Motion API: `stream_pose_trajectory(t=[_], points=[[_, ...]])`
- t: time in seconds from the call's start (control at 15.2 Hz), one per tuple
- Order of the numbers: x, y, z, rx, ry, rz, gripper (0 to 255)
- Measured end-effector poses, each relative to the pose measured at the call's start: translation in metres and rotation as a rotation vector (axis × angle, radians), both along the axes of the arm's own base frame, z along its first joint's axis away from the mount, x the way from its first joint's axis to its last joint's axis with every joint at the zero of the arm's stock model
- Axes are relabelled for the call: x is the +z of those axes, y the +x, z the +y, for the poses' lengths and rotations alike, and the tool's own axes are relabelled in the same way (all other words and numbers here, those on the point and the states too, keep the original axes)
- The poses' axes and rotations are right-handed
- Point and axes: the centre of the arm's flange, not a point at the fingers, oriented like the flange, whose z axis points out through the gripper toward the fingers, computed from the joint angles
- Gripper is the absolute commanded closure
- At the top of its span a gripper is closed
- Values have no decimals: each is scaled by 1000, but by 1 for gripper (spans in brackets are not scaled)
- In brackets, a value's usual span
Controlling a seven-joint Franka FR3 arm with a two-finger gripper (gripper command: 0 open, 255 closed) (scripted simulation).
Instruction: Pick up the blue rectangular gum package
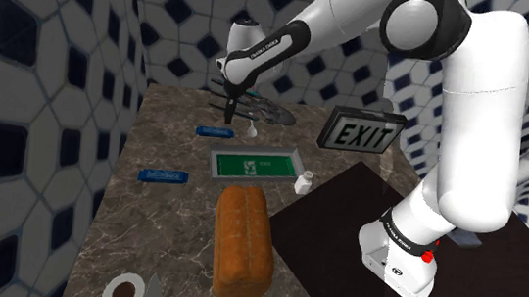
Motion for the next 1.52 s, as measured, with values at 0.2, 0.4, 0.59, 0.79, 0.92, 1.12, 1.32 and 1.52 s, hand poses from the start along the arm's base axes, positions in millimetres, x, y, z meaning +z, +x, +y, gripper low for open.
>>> stream_pose_trajectory(t=[0.2,0.4,0.59,0.79,0.92,1.12,1.32,1.52], points=[[-29,15,19,66,-1,8,0],[-53,24,40,116,-2,13,0],[-71,27,41,124,-2,14,0],[-86,28,42,125,-2,13,0],[-93,28,41,125,-2,14,255],[-92,26,45,130,-1,25,255],[-92,28,44,129,0,17,255],[-92,28,44,129,1,14,255]])
